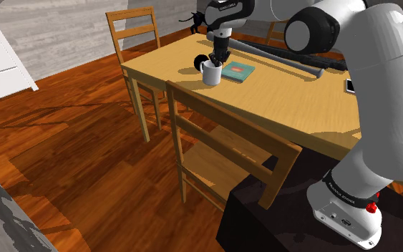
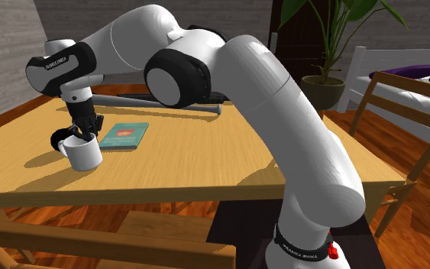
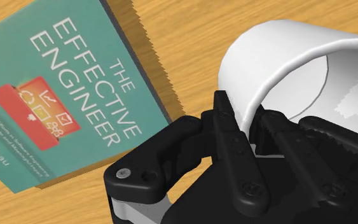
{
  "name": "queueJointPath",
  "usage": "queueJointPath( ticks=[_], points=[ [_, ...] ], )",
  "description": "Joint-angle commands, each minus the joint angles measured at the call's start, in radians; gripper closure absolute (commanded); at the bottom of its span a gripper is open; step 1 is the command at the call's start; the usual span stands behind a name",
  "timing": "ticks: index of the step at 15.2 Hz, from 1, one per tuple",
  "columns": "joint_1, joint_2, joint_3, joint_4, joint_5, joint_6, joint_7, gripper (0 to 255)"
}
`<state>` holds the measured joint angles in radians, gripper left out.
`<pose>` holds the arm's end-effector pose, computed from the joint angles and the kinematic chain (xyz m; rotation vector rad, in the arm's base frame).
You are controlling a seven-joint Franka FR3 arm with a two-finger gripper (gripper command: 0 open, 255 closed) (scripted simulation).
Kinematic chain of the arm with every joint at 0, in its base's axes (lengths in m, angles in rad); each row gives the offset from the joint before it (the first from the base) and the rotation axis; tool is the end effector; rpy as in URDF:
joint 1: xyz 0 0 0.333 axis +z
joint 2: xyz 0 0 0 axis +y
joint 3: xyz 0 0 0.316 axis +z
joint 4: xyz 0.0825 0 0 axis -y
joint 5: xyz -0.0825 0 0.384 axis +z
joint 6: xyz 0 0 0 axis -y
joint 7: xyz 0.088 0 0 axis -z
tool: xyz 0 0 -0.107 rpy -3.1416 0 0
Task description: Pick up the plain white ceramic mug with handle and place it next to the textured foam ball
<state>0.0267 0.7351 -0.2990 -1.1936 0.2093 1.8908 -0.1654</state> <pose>0.7352 -0.1262 0.3592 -3.1366 0.1587 0.0134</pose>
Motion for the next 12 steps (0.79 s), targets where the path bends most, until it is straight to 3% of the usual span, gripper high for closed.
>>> queueJointPath(
  ticks=[1,6,10,12],
  points=[
    [0.000,0.000,0.000,0.001,0.000,0.000,0.000,0],
    [0.000,0.000,0.000,0.000,0.000,0.000,0.000,0],
    [-0.010,-0.017,-0.004,0.102,-0.007,-0.116,0.009,0],
    [-0.010,-0.017,-0.004,0.102,-0.007,-0.116,0.009,0]
  ],
)
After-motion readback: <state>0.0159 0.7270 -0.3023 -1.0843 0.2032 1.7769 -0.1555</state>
